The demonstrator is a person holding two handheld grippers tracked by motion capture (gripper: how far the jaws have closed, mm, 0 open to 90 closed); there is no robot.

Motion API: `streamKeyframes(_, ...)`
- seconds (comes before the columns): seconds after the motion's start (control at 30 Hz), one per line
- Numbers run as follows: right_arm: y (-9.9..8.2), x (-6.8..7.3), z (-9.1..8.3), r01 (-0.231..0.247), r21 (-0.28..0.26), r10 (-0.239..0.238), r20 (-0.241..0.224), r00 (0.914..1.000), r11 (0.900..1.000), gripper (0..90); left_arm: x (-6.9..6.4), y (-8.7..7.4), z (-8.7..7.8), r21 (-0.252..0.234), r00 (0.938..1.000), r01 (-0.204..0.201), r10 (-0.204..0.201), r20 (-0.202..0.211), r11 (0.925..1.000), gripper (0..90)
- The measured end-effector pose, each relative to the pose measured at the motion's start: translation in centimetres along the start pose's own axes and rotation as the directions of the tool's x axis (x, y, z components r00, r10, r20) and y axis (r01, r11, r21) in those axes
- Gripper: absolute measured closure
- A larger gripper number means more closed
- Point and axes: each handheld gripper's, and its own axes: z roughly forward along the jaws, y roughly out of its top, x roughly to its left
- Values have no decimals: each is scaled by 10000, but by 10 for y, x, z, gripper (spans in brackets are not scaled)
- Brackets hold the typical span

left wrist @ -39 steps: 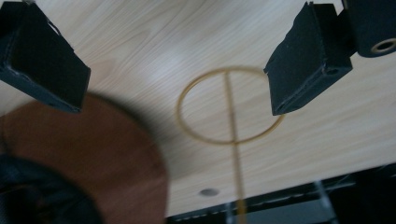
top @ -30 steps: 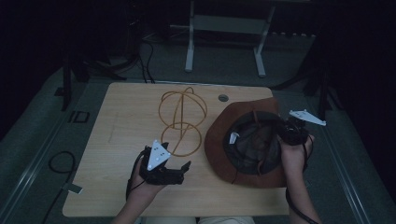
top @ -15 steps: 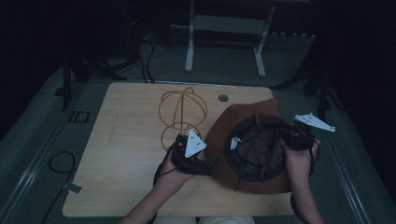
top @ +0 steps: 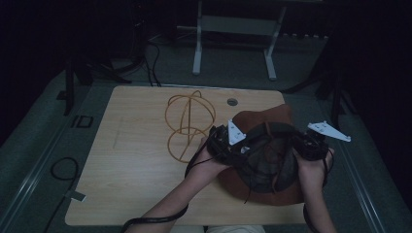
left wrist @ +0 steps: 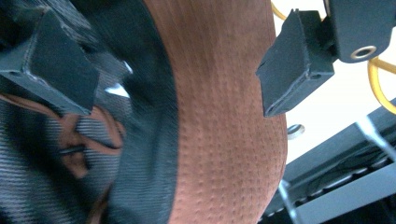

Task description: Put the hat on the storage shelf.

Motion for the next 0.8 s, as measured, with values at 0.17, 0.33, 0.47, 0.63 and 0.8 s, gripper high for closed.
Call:
streamKeyframes(0.17, 2, 6, -4, 119, -84, -121, -273, 9996, 9999, 841, -3, 5, 15, 587, 9981, 20, 16, -611, 9983, 176)
streamKeyframes(0.33, 2, 14, -10, 349, -223, -356, -299, 9989, 9991, 841, -2, 4, 23, 786, 9948, 214, -134, -1006, 9967, 300)
streamKeyframes(0.47, -1, 17, -12, 402, -203, -409, -346, 9986, 9990, 840, -1, 5, 27, 772, 9915, 75, 26, -1297, 9970, 549)
streamKeyframes(0.63, -6, 18, -13, 379, -101, -383, -453, 9982, 9992, 839, -3, 7, 23, 559, 9844, -431, 519, -1679, 9975, 845)
streamKeyframes(0.8, -9, 20, -18, 357, -132, -363, -538, 9979, 9993, 835, -4, 13, 18, 288, 9824, -466, 511, -1797, 9985, 862)
